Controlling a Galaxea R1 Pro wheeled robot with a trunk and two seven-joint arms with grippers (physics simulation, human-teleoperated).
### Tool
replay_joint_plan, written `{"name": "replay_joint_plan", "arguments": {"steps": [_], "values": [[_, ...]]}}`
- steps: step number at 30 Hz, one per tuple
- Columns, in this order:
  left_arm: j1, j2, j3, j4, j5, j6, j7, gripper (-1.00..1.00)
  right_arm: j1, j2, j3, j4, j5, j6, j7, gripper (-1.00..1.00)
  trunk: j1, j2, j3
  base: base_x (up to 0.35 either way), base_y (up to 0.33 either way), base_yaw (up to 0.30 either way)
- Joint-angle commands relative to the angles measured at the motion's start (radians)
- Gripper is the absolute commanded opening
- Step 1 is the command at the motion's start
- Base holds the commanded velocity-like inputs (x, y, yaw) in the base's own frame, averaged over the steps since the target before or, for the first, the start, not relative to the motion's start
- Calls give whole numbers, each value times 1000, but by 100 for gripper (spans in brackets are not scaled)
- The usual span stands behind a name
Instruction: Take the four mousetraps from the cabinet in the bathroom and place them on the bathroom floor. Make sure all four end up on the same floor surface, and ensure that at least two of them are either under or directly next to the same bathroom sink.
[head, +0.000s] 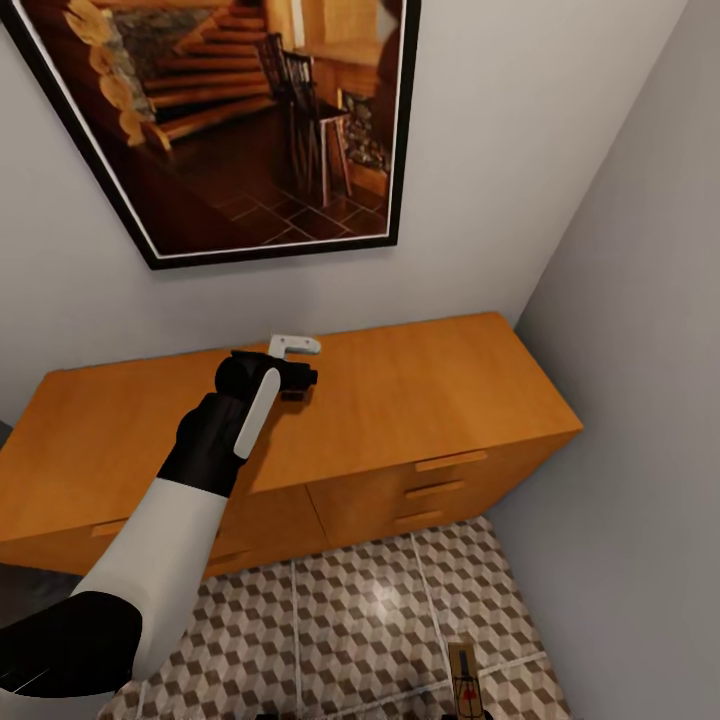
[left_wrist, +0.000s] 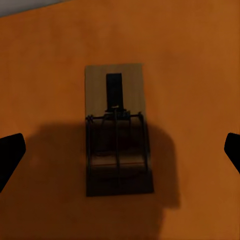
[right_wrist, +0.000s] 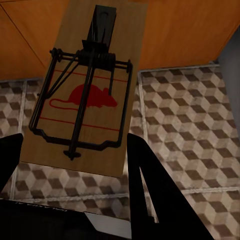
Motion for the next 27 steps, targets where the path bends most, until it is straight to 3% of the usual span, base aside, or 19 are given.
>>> {"name": "replay_joint_plan", "arguments": {"steps": [1, 15, 27], "values": [[-1, 0, -1, 0, 10, 3, 10, 100, 0, 0, 6, 0, -12, -3, 9, -100, 0, -2, -3, 0, 0, 0], [-1, 1, -1, 14, 10, 3, 10, 100, 0, 0, 6, 0, -12, -3, 10, -100, 0, -2, -23, 0, 0, 0], [1, 2, -1, 34, 10, 2, 10, 100, 0, 0, 6, 0, -12, -3, 10, -100, 0, -2, -26, 0, 0, 0]]}}
